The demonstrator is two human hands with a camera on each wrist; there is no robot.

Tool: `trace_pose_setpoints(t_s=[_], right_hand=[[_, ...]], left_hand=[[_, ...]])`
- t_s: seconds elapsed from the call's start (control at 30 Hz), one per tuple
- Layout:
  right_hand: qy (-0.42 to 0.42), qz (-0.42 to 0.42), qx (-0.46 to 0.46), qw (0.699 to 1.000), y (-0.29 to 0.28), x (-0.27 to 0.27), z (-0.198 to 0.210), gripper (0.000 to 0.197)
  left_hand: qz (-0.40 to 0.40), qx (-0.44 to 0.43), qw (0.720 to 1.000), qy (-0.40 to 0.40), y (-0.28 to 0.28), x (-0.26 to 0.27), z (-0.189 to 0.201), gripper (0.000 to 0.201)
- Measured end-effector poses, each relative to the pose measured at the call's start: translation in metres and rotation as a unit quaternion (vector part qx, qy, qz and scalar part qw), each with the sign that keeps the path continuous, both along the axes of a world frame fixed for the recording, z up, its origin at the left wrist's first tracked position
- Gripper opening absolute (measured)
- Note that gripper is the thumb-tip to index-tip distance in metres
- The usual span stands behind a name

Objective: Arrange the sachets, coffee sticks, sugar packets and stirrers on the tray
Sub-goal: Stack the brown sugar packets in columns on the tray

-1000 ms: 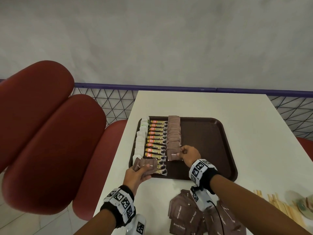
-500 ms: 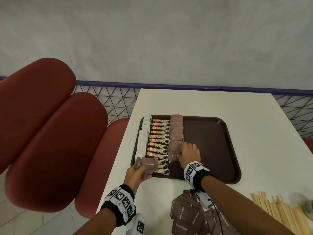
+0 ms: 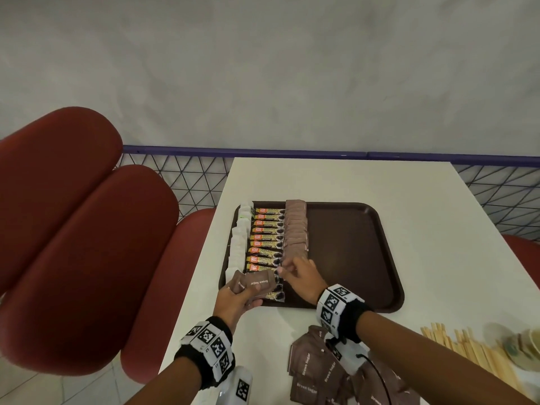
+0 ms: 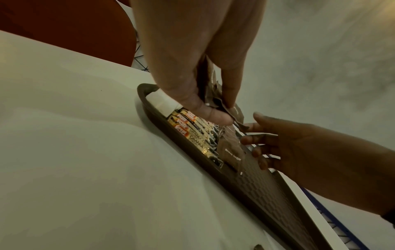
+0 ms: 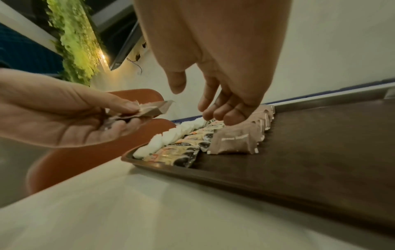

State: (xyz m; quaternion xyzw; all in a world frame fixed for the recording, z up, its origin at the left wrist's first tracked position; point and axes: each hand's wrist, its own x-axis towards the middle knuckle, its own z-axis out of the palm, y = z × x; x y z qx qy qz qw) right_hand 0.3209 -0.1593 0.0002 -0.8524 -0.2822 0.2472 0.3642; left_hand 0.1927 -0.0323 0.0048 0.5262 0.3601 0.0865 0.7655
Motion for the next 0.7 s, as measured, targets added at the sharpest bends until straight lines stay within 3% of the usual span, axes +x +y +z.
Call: trace_pose_setpoints(t_s=[0.1, 0.2, 0.3, 0.5, 0.7], right_hand=[[0.106, 0.016, 0.059, 0.993, 0.002, -0.011, 0.0, 0.029], [0.157, 0.031, 0.08, 0.984, 0.003, -0.02, -0.001, 0.015], [0.125, -0.008, 0.073, 0.989, 0.002, -0.02, 0.004, 0.026], [0.048, -0.155, 0.033, 0.986, -0.011, 0.007, 0.003, 0.019], [0.042, -0.163, 0.037, 0.985, -0.022, 0.022, 0.008, 0.006]], left_hand=[[-0.013, 0.002, 1.0, -0.002, -0.004, 0.002, 0.0, 0.02], [-0.029, -0.003, 1.0, -0.007, -0.008, 0.001, 0.002, 0.021], [-0.049, -0.019, 0.999, -0.009, -0.011, 0.0, 0.003, 0.021], [-0.012, -0.054, 0.998, 0.019, 0.001, -0.004, -0.003, 0.026], [0.0, -0.048, 0.998, 0.03, 0.01, -0.007, -0.007, 0.03]])
